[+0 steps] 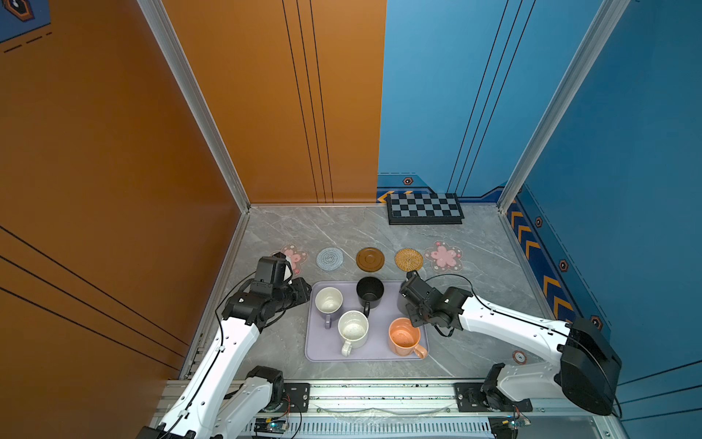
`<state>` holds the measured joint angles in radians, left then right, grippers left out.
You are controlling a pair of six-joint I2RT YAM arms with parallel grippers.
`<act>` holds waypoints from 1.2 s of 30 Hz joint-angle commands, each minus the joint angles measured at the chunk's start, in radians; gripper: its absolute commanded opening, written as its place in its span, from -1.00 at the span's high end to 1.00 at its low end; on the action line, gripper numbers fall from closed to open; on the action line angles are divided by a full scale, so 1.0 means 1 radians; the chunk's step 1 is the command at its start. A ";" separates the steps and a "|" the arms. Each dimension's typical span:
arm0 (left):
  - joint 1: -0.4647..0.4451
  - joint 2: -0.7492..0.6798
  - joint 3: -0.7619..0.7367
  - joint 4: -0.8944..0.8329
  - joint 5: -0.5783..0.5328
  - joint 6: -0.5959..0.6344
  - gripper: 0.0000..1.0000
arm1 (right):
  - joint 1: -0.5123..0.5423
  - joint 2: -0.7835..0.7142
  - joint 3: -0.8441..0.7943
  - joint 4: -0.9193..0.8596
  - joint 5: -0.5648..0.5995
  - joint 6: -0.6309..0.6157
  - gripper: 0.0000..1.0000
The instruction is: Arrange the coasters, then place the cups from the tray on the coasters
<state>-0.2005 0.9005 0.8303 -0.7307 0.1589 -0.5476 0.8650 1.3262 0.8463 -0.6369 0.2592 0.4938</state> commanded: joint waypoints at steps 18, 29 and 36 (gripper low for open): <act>-0.011 0.087 0.135 -0.021 -0.031 0.024 0.14 | -0.204 -0.205 0.087 -0.070 0.106 -0.115 1.00; -0.012 0.214 0.242 -0.019 -0.058 0.051 0.13 | -0.368 -0.205 0.120 -0.073 0.079 -0.192 1.00; -0.011 0.286 0.284 -0.019 -0.073 0.069 0.13 | -0.465 -0.156 0.150 -0.051 0.044 -0.240 1.00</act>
<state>-0.2043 1.1652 1.0801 -0.7372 0.1123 -0.5072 0.4255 1.1599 0.9398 -0.7349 0.3058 0.2924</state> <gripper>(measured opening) 0.433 0.150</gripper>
